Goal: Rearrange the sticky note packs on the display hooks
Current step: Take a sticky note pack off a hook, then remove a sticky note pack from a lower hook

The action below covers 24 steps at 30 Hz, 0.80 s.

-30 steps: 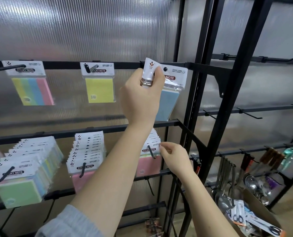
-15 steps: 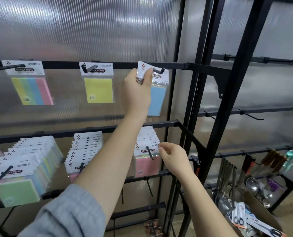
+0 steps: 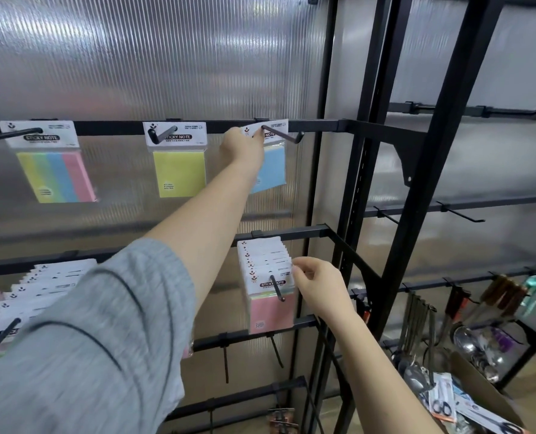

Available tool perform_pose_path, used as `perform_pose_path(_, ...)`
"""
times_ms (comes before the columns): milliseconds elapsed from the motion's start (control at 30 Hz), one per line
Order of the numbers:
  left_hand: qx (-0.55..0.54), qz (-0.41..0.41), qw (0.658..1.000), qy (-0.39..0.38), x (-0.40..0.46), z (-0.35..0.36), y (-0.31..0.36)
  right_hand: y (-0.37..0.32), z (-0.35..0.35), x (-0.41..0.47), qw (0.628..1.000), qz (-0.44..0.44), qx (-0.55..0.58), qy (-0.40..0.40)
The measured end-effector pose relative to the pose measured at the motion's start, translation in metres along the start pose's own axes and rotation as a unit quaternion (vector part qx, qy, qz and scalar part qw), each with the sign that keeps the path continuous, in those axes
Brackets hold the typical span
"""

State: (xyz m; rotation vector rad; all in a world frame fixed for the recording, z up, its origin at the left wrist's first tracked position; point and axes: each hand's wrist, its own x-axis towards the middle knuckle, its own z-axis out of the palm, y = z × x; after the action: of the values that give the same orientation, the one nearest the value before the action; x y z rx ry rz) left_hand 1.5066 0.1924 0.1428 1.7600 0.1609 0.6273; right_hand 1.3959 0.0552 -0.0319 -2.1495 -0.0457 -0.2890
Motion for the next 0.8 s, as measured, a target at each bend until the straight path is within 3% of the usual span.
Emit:
perform_pose_path(200,0.038,-0.055,0.998,0.022,-0.010,-0.004,0.003,-0.002,-0.002,0.000,1.000,-0.001,-0.009,-0.002)
perform_pose_path(367,0.000,-0.086,0.996,-0.040,-0.017,-0.009,-0.001,-0.001,0.000,-0.006,1.000,-0.003,-0.009,-0.010)
perform_pose_path(567,0.042,-0.127,0.987,-0.089,-0.035,-0.027,-0.020,0.001,0.002,-0.014,1.000,0.008,0.025,-0.004)
perform_pose_path(800,0.055,-0.146,0.984,-0.088,-0.063,-0.052,-0.041,0.009,0.015,-0.029,0.996,0.055,0.075,-0.001)
